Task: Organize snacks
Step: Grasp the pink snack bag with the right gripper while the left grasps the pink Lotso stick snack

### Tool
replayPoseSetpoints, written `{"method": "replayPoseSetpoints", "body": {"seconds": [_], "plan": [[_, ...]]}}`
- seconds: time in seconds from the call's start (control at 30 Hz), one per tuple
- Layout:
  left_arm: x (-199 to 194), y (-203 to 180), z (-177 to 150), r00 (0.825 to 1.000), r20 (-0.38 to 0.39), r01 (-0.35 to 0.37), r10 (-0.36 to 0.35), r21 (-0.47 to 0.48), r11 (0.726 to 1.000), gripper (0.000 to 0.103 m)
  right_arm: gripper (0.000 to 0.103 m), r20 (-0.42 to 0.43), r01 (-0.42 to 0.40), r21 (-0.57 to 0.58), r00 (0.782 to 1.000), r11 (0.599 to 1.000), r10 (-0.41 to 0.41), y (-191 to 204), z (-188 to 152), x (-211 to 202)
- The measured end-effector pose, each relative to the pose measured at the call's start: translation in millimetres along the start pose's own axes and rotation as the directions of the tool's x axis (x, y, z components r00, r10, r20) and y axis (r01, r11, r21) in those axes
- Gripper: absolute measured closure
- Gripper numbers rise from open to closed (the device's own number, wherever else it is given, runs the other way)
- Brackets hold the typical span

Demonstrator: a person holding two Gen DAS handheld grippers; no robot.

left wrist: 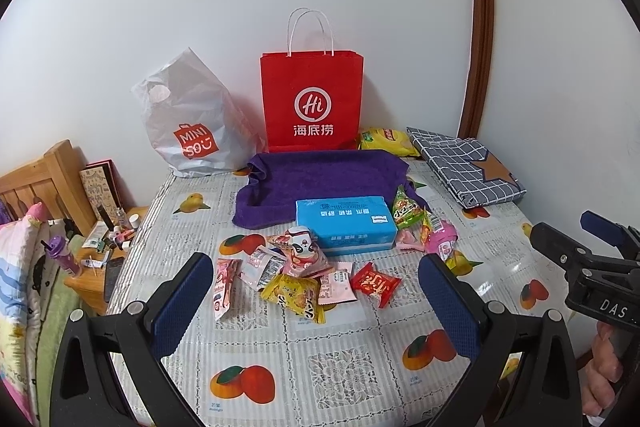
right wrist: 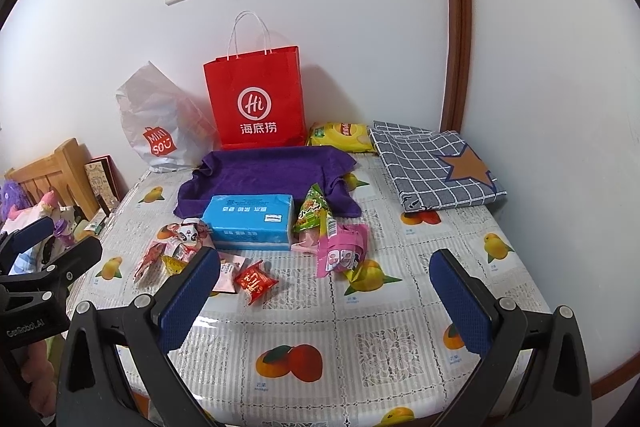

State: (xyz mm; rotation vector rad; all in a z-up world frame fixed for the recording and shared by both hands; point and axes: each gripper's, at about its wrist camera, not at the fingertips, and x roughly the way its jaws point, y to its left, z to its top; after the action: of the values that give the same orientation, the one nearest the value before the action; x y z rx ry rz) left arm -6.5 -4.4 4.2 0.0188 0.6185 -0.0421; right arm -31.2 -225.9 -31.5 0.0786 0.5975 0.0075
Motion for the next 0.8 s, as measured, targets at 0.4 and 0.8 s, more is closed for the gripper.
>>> {"method": "replayPoseSetpoints", "body": {"seconds": [0.4, 0.8], "plan": [[50.6, 15.8, -12.2, 0.997, -0.074, -0.018, 0.017, -0.014, 1.000, 0.000, 0.000, -0.046, 0.078, -0.033, 0.996, 0.996, -0.079, 0.8, -5.8, 44.8], [122.8, 44.6, -28.2, 0.986, -0.163, -0.037, 0.023, -0.083, 0.996, 0.002, 0.003, -0.209, 0.053, 0.009, 0.977, 0.999, -0.050, -30.0, -28.8, 131.8]]}}
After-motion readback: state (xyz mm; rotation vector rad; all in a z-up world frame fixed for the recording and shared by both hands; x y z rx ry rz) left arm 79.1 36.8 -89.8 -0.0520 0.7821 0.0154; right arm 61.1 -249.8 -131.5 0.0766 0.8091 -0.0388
